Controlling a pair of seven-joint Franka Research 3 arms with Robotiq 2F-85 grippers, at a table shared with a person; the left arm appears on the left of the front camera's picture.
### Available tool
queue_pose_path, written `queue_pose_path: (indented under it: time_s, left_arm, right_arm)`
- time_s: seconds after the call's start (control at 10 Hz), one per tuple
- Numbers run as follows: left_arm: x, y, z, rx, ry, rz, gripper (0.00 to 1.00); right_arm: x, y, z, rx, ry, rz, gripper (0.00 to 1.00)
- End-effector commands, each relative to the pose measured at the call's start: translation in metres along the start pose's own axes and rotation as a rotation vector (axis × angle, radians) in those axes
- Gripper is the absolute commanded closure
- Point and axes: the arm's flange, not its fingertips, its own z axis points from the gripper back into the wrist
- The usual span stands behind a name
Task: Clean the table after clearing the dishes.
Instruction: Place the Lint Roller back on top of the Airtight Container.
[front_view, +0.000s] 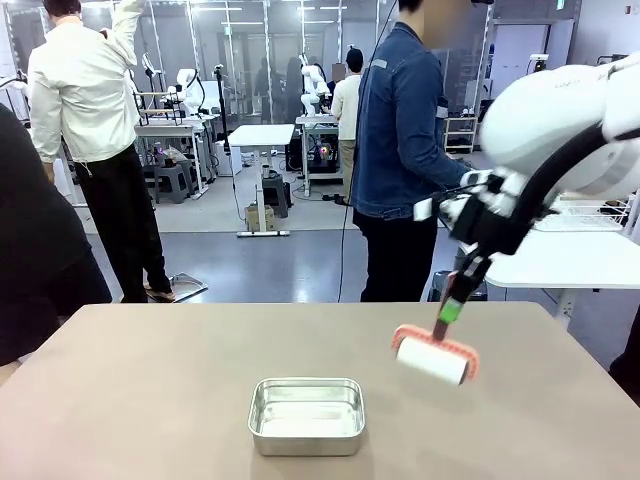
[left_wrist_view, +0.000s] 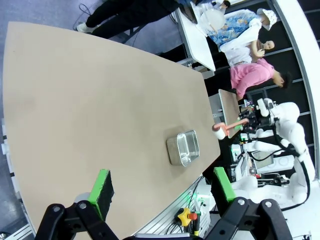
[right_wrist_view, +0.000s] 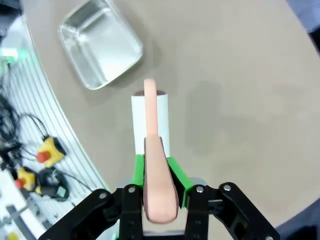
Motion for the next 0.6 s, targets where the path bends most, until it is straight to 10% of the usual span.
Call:
queue_pose_path:
  time_s: [0.0,0.5]
  left_arm:
    - [-0.002,-0.005,0.003,0.002,0.01,0.012,0.0]
    - [-0.002,-0.005,0.003,0.002,0.01,0.012,0.0]
  right_arm:
    - [0.026,0.033,-0.017,-0.045,-0.021,0.117,0.78]
    - [0.103,0.123,-0.063,0.007,0.132,0.33,0.78]
